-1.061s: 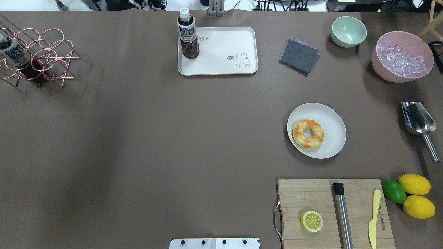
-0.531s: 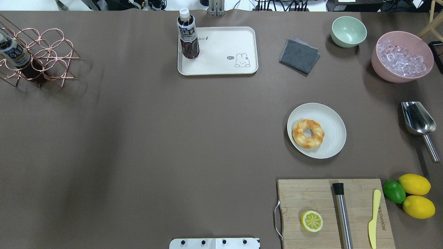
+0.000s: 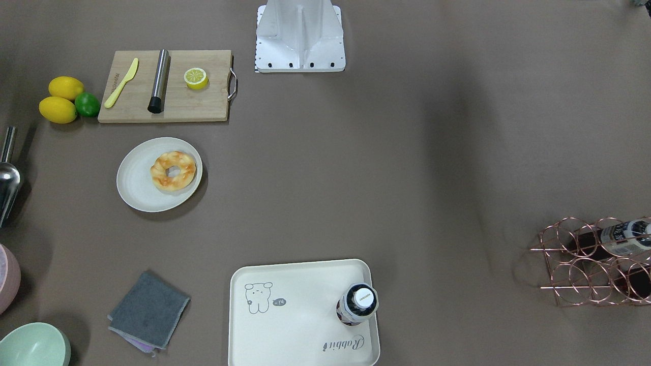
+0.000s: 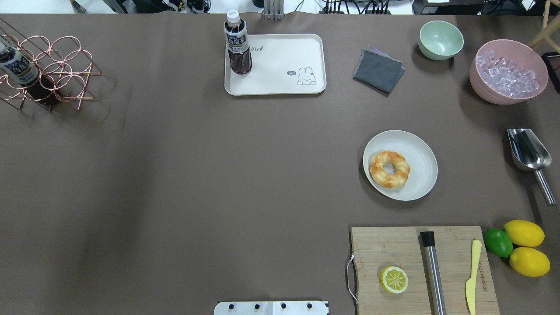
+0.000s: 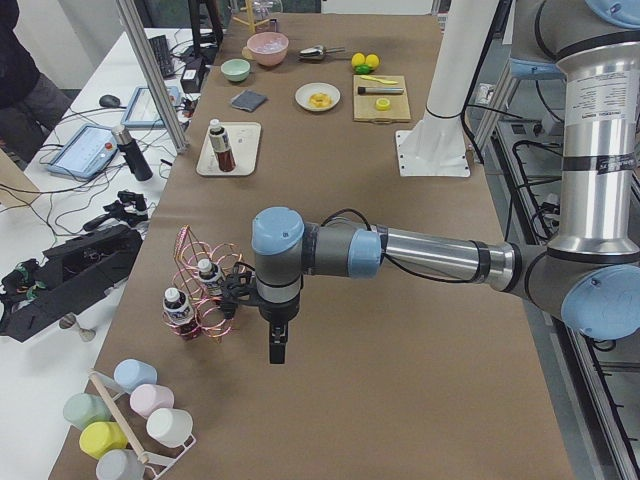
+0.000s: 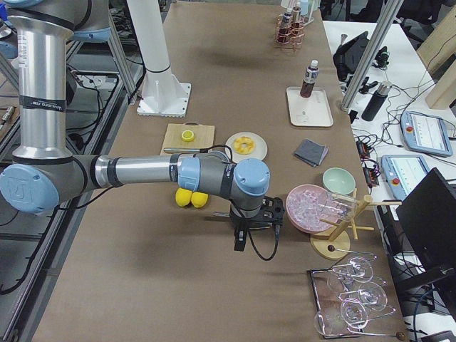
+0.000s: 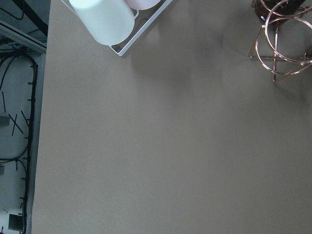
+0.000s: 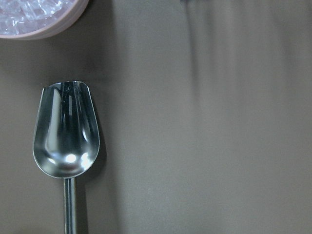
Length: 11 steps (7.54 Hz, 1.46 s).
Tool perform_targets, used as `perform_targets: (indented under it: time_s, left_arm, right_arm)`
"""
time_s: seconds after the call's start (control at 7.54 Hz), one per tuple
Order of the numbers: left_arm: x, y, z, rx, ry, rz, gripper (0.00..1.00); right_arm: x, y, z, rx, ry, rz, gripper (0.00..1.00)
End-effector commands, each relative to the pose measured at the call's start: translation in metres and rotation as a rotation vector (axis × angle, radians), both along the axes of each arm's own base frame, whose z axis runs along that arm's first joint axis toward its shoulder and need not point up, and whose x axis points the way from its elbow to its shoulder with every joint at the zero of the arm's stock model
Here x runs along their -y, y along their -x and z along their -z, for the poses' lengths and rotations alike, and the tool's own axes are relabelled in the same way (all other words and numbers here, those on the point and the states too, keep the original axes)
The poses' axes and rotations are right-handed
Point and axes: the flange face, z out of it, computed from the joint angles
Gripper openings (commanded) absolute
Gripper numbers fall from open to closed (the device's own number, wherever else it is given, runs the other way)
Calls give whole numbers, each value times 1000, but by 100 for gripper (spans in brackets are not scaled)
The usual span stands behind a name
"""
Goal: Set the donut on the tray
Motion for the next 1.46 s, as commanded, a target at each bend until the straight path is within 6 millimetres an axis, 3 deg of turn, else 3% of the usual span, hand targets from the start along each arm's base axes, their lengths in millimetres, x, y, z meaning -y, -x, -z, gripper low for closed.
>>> perform_targets:
  time_s: [0.0, 0.27, 1.33]
  left_arm:
    - [0, 0, 0, 0, 0, -1, 98]
    - [0, 0, 1, 2, -3, 1, 98]
    - [0, 1, 0, 9, -1, 1, 98]
  right_arm:
    - [1, -1, 2, 8, -4, -6, 100]
    - [14, 0, 9, 18, -19, -4, 100]
    - [6, 1, 8, 30, -41, -10, 100]
